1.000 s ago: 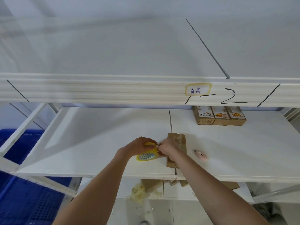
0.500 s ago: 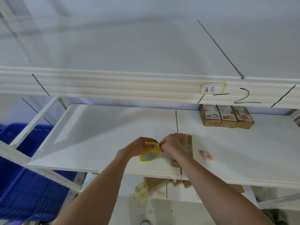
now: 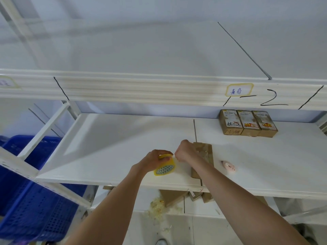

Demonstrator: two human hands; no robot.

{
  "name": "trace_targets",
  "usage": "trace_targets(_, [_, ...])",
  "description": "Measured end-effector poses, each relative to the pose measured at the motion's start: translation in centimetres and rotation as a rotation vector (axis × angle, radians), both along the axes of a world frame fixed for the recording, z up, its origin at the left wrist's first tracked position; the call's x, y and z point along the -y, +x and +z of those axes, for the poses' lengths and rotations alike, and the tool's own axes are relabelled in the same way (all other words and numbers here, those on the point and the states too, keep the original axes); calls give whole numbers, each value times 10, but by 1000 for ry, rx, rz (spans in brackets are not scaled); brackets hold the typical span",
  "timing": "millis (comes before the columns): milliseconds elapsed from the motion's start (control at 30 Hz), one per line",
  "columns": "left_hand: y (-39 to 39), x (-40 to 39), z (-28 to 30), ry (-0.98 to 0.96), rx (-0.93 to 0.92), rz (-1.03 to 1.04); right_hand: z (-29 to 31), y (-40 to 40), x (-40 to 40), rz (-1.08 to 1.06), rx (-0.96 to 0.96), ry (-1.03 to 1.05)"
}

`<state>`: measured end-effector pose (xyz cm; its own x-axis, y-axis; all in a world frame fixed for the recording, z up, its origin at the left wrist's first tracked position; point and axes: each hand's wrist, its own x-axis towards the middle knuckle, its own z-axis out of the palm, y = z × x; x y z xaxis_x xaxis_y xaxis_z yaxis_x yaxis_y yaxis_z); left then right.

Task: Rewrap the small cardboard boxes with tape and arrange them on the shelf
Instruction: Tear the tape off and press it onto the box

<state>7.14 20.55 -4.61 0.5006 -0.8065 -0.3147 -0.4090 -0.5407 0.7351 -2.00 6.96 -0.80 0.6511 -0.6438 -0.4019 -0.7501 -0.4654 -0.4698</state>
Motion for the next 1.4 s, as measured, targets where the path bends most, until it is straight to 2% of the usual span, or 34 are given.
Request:
trace_targets(133, [-2,-7,-4,-35,-7,43,7,5,-1,-15,21,-19])
trace_targets(333, [-3,-12,-8,-61,-36,41,6,3,0,10,-42,140])
trace_targets(600, [-8,-14,-4,-44,-18,44,7,-3,1,-40,41,182])
trace_targets(833, [-17,-22,0,36,-189,116,12,-18,4,49,104,293])
trace_targets(1033, [-25,-30,13,93,-206,156,16,-24,4,162,140,242])
trace_targets(1400, [-41,-37,20,48,-179,246,36,-22,-12,280,149,135])
